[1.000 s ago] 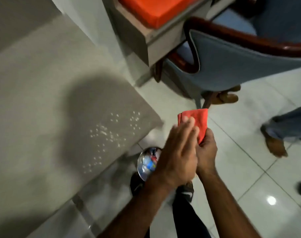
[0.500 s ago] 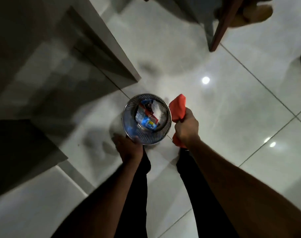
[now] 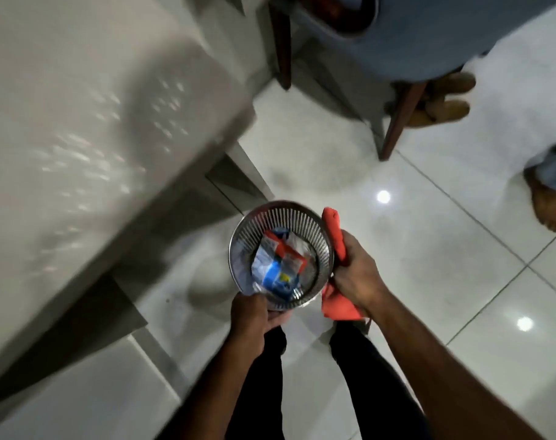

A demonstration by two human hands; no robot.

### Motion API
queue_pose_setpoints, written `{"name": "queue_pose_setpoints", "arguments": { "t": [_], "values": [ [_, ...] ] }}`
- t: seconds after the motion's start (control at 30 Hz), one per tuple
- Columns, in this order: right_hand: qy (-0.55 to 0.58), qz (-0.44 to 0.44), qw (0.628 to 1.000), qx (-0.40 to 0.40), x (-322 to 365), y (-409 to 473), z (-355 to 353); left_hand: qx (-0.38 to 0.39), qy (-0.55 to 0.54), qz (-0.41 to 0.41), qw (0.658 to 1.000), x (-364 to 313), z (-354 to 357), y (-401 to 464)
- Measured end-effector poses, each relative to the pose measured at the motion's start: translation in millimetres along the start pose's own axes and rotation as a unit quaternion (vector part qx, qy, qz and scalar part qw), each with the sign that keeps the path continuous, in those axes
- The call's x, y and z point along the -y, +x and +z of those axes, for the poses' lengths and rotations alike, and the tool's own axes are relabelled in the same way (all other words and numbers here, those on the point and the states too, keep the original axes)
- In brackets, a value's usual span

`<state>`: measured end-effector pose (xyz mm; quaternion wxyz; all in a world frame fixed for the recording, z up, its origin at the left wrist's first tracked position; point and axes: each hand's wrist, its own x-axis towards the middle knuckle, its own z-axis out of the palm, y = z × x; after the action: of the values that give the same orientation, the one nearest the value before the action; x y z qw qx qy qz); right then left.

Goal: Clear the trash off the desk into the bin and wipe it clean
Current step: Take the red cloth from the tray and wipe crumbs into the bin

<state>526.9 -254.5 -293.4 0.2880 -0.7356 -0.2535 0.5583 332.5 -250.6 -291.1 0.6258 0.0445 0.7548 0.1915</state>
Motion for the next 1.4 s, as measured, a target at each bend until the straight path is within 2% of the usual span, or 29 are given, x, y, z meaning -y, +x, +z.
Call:
{"name": "queue_pose_setpoints", "arguments": {
  "t": [0.17,0.4,0.5,0.57,0.7,0.77,0.83,0.9,0.97,1.07,1.1,1.17,1.2,1.27,1.33,1.4],
  "values": [
    [-0.054,-0.042,0.998,0.007,104,-86,-37,0.067,-0.018,0.021,0.997,-46,-16,-133],
    [-0.13,-0.079,0.988,0.041,215,-155,-54,0.071,-0.087,-0.016,0.994,-92,-30,-241],
    [-0.131,-0.1,0.985,0.05,240,-167,-51,0.075,-0.102,-0.03,0.992,-102,-35,-260],
    [-0.115,-0.076,0.989,0.052,256,-169,-50,0.066,-0.102,-0.053,0.991,-105,-39,-264],
    [0.069,0.017,0.995,0.066,291,-159,-51,0.058,-0.124,-0.062,0.989,-101,-48,-260],
    [0.111,0.01,0.993,0.034,311,-154,-52,0.061,-0.14,-0.037,0.988,-98,-50,-255],
    [0.073,-0.039,0.997,0.0,335,-147,-46,0.057,-0.136,-0.02,0.989,-96,-52,-250],
    [-0.043,-0.104,0.993,-0.045,358,-142,-34,0.041,-0.129,-0.01,0.991,-94,-53,-251],
    [-0.178,-0.172,0.967,-0.051,375,-135,-18,0.034,-0.123,-0.006,0.992,-92,-54,-251],
    [-0.317,-0.248,0.913,0.064,381,-116,16,0.016,-0.122,-0.004,0.992,-95,-55,-256],
    [-0.4,-0.271,0.87,0.097,376,-110,29,0.012,-0.119,-0.006,0.993,-95,-56,-259],
    [-0.545,-0.331,0.761,0.118,361,-100,47,0.006,-0.117,-0.008,0.993,-95,-58,-262],
    [-0.564,-0.358,0.733,0.129,353,-99,50,0.006,-0.119,-0.009,0.993,-96,-59,-262],
    [-0.554,-0.404,0.707,0.173,331,-103,43,0.003,-0.111,-0.016,0.994,-97,-61,-262],
    [-0.586,-0.401,0.667,0.226,302,-126,22,0.007,-0.107,-0.024,0.994,-97,-62,-260],
    [-0.602,-0.393,0.643,0.266,266,-153,4,0.031,-0.112,-0.024,0.993,-96,-60,-260]
  ]
}}
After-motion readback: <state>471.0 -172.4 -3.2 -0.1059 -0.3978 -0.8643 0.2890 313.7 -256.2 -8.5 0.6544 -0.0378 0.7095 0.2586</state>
